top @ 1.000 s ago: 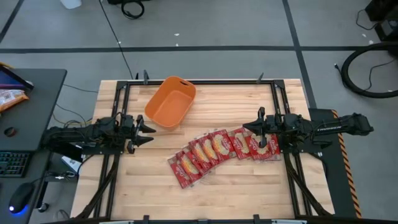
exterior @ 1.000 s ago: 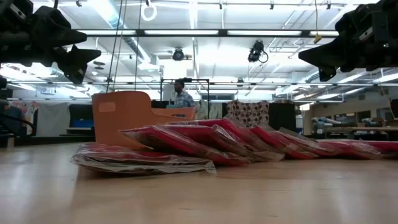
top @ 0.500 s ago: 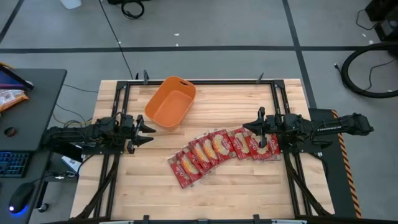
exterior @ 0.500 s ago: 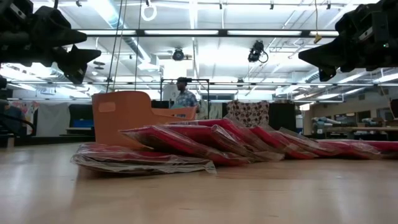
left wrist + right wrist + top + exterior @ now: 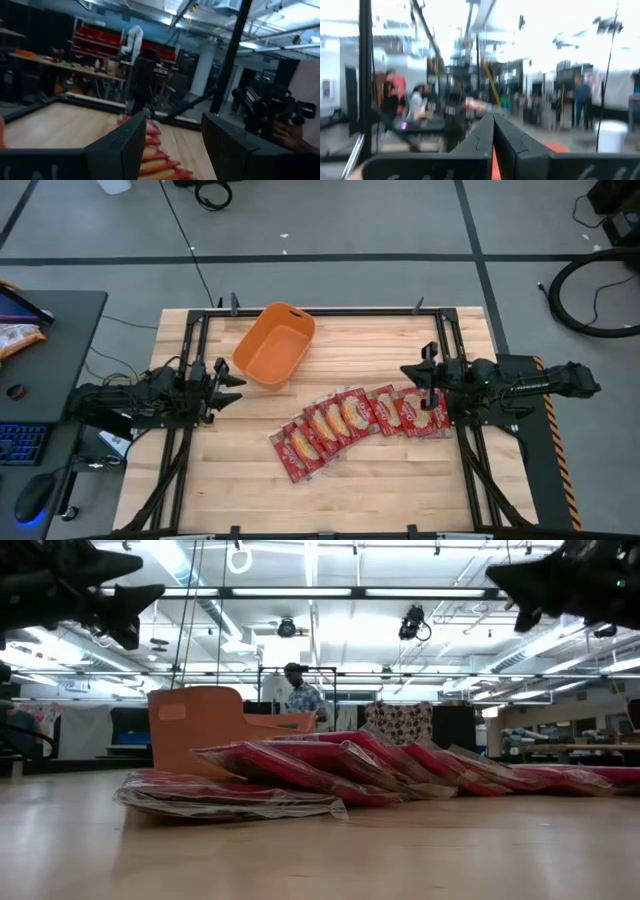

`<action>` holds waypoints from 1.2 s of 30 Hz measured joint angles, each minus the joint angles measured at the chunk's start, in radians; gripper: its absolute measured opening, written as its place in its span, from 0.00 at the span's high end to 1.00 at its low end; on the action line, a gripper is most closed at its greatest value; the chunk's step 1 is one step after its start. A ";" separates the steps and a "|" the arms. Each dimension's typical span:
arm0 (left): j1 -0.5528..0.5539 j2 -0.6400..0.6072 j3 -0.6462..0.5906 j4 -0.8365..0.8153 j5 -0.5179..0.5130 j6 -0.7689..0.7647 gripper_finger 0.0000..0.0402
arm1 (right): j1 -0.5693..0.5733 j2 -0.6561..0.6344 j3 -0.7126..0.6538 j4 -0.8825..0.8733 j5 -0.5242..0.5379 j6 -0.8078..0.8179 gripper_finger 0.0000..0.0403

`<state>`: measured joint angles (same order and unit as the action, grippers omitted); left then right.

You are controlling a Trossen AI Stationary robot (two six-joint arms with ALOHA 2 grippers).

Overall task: Sort popcorn bags into baskets
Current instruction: Put the red popcorn bag into the orange bin

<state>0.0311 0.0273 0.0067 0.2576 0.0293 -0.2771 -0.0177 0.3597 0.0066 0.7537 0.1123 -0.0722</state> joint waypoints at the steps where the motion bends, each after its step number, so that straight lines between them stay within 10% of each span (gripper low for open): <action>1: 0.000 0.000 0.000 0.007 -0.009 0.000 0.52 | 0.000 0.000 0.000 0.036 0.000 -0.014 0.97; 18: 0.001 0.001 0.000 0.030 -0.236 0.034 0.52 | 0.000 0.102 0.036 0.123 0.231 0.066 0.97; 36: 0.001 0.001 0.000 0.168 -0.275 0.163 0.52 | 0.000 0.573 0.493 -0.765 0.287 0.466 0.97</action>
<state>0.0319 0.0280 0.0067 0.4258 -0.2459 -0.1138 -0.0174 0.9326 0.4994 -0.0113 0.3995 0.3934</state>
